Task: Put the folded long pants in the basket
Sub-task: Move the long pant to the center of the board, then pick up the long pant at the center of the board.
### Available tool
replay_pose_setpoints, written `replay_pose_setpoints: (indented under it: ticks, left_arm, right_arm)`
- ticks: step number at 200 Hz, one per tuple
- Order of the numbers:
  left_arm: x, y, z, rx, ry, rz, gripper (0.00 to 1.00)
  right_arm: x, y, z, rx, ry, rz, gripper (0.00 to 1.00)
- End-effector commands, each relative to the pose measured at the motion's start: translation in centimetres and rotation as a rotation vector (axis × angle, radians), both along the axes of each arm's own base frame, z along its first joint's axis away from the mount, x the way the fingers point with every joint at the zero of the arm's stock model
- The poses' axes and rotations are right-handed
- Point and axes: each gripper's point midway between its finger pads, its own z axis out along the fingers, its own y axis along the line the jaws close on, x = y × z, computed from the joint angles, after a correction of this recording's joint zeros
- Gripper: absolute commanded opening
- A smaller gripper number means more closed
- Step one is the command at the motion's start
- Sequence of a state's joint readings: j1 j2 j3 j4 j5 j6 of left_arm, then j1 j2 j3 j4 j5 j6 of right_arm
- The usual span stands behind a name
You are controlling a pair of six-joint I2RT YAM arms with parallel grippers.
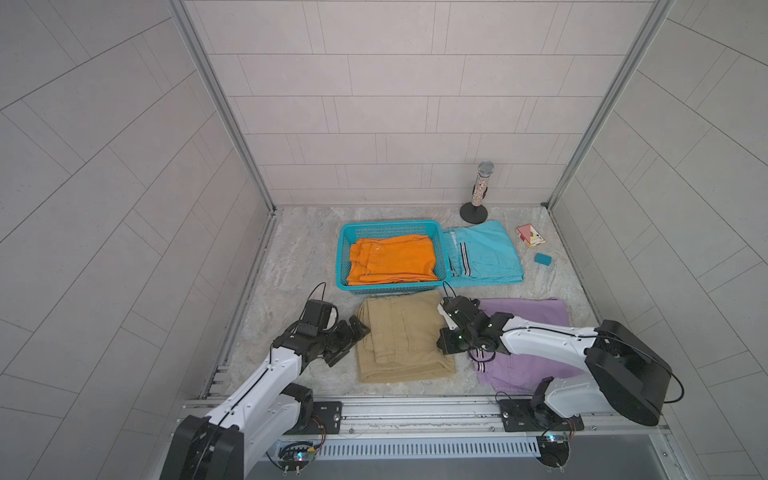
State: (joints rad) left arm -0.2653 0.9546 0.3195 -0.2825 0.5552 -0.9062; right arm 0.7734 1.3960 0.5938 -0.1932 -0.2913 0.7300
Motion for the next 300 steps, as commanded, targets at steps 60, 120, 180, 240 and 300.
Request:
replay_pose_setpoints:
  ticks: [60, 120, 180, 240, 300]
  left_arm:
    - [-0.9, -0.1, -4.2, 0.02, 0.057, -0.035, 0.45]
    - [0.2, -0.8, 0.4, 0.002, -0.015, -0.084, 0.0]
    - [1.2, -0.9, 14.0, -0.037, -0.28, -0.09, 0.0]
    - [5.1, -1.5, 24.3, 0.052, -0.424, -0.207, 0.0]
    - [14.8, -2.4, 27.6, 0.083, -0.464, -0.19, 0.0]
  right_arm:
    - [-0.2, -0.3, -1.1, -0.047, 0.037, 0.002, 0.0]
    - [-0.9, 0.9, 1.1, -0.016, -0.035, 0.073, 0.0]
    - [-1.0, 1.9, 11.8, 0.076, -0.28, 0.163, 0.0]
    - [2.1, 0.9, 22.6, 0.146, -0.515, 0.108, 0.0]
    - [12.1, 0.6, 26.5, 0.13, -0.557, -0.027, 0.0]
